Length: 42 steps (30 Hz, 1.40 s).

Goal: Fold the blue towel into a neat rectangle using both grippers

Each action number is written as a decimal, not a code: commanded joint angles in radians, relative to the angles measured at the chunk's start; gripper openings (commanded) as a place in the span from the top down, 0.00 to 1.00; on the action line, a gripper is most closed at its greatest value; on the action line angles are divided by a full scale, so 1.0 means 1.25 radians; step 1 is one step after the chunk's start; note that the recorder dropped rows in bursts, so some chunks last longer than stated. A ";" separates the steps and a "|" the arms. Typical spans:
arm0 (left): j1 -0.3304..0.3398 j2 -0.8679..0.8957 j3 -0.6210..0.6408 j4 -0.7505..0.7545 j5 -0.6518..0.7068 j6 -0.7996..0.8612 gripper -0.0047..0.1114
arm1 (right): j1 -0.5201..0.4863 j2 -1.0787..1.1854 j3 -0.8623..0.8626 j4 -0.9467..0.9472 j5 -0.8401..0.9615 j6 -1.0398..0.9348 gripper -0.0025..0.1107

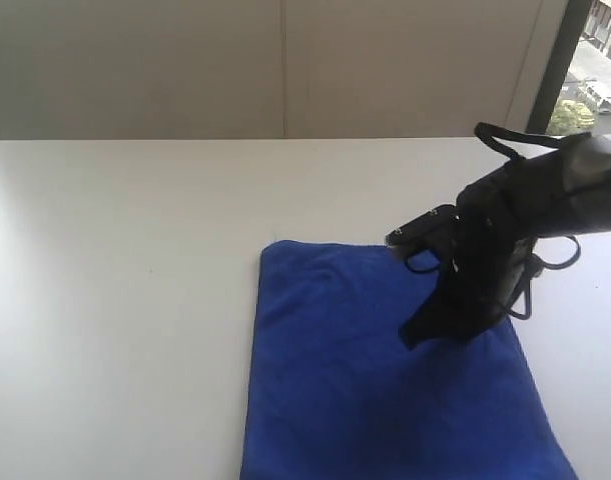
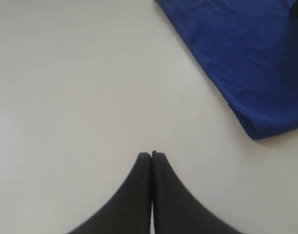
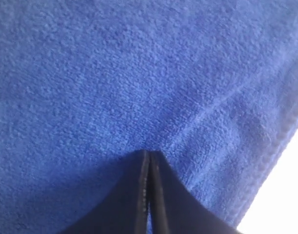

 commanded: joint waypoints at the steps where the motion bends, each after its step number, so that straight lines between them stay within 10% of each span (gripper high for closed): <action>1: -0.004 -0.004 0.002 -0.018 0.002 0.002 0.96 | 0.010 -0.072 0.052 0.013 0.017 0.004 0.98; 20: -0.004 -0.004 0.002 -0.024 0.003 0.002 0.96 | 0.076 0.006 0.027 0.055 -0.140 -0.037 0.98; 42: -0.004 -0.004 0.002 -0.026 0.006 0.004 0.96 | 0.164 0.137 -0.239 0.045 0.064 -0.049 0.98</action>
